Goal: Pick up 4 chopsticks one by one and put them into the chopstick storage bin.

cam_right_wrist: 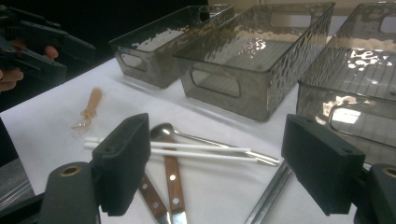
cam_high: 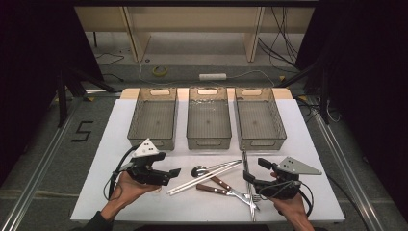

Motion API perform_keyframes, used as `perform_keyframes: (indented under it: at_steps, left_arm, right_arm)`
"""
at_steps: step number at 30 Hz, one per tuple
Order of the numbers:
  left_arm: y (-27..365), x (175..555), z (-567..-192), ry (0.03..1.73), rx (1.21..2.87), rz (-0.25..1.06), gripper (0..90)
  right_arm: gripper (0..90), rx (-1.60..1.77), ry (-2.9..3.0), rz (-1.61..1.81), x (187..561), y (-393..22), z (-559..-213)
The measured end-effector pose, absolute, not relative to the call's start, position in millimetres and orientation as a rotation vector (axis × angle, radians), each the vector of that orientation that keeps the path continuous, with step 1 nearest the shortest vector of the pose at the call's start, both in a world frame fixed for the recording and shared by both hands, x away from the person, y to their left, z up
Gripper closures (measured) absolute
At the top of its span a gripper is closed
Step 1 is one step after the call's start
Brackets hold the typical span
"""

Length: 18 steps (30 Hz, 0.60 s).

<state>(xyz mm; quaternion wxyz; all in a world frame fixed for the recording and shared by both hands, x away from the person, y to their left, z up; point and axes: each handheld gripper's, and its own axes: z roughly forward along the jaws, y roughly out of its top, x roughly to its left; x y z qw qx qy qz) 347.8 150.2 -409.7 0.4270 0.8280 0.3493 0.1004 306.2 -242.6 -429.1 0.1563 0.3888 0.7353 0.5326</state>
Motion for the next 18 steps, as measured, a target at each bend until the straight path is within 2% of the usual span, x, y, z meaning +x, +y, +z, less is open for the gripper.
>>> perform_keyframes:
  at_steps: [18]
  left_arm:
    - [105,377,-442,0.835,2.441,0.1,40.6]
  right_arm:
    - [26.3,1.121,2.143,1.525,309,-243,-431]
